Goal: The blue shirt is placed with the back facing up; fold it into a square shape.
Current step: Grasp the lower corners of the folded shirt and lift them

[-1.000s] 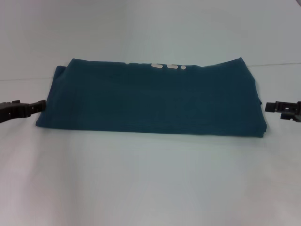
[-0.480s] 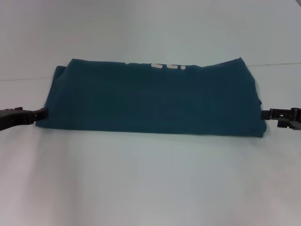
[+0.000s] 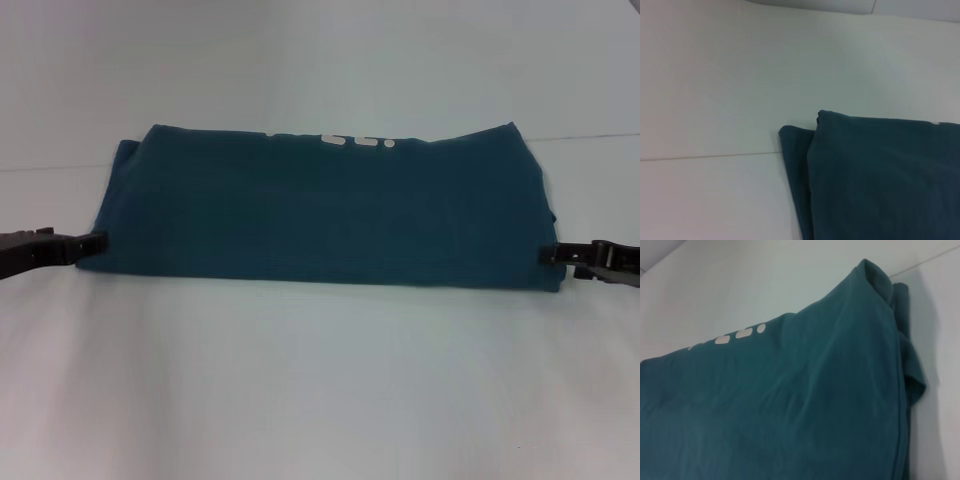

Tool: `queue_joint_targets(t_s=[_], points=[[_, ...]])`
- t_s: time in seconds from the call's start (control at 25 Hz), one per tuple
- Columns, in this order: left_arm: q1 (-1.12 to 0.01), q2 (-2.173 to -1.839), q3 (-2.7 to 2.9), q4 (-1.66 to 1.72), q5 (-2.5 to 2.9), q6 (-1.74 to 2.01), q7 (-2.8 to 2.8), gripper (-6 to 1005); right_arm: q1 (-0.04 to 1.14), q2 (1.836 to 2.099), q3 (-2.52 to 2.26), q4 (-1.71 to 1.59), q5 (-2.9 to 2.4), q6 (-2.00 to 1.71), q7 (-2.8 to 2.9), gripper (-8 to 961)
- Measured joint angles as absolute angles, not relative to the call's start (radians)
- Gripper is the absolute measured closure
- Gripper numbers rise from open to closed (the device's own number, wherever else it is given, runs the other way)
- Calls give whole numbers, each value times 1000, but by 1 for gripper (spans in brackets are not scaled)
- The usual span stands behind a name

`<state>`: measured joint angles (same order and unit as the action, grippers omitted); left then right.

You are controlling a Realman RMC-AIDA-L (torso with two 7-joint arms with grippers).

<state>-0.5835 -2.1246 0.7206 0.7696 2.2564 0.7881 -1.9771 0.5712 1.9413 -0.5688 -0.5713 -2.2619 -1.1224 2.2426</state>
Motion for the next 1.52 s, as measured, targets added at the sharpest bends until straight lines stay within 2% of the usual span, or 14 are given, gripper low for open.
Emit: queue_joint_targets(t_s=[0.32, 0.56, 0.88, 1.08, 1.52], points=[[-586, -2125, 727, 769, 2256, 787, -1977, 172, 591, 1961, -582, -569, -2263, -1081, 2241, 179], [-588, -2125, 727, 768, 2256, 785, -1977, 173, 606, 1965, -604, -538, -2263, -1038, 2241, 300], [-589, -2124, 727, 771, 2256, 785, -1977, 171, 605, 1964, -621, -529, -2268, -1039, 2243, 782], [-588, -2123, 727, 771, 2256, 785, -1976, 172, 592, 1966, -612, -543, -2265, -1042, 2241, 951], [-588, -2124, 727, 758, 2258, 763, -1976, 171, 583, 1958, -570, -545, -2231, -1059, 2189, 951]])
